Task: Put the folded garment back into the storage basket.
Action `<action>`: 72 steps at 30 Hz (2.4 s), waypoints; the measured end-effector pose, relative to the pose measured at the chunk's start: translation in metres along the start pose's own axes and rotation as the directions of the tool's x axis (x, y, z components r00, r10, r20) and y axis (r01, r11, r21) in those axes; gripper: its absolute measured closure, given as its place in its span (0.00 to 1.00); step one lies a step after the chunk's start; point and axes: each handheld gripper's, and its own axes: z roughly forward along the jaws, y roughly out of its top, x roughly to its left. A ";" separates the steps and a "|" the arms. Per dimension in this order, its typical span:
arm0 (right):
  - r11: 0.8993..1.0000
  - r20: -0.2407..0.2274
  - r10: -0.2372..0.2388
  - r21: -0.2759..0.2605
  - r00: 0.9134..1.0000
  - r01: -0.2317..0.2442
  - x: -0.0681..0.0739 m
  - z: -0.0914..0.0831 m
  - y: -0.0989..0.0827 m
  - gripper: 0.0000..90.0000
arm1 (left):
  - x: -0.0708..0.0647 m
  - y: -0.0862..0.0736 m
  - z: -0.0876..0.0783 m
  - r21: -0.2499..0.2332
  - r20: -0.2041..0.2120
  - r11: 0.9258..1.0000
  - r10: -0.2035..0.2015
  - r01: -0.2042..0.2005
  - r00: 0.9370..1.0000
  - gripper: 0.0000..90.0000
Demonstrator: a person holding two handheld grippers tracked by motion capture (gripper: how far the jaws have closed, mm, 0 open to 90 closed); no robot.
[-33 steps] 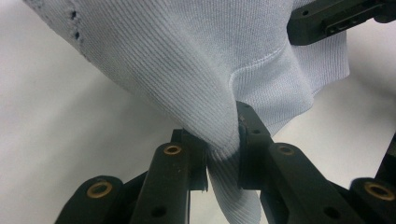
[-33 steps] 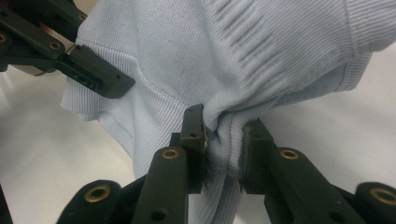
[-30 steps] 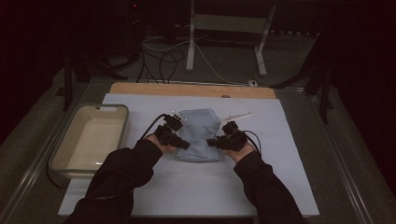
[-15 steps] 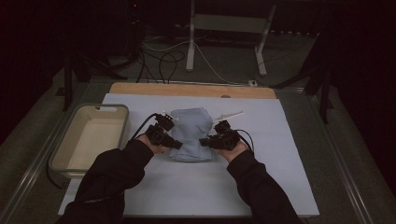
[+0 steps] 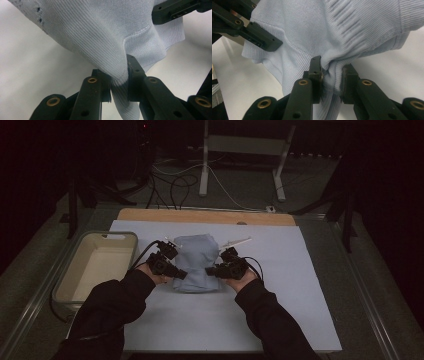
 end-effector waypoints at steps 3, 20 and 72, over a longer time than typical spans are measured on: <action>1.000 -0.003 -0.003 -0.002 1.000 0.003 0.003 0.001 0.003 0.84 | 0.002 -0.002 -0.004 -0.003 -0.003 1.000 -0.004 0.004 1.000 0.87; 0.999 -0.025 -0.043 0.003 0.999 0.043 0.026 0.017 0.021 0.84 | 0.016 -0.019 -0.028 -0.002 -0.029 1.000 -0.031 0.030 0.999 0.87; 0.991 -0.091 -0.130 -0.030 0.987 0.127 0.112 0.068 0.085 0.84 | 0.064 -0.075 -0.120 -0.024 -0.143 0.994 -0.110 0.107 0.984 0.86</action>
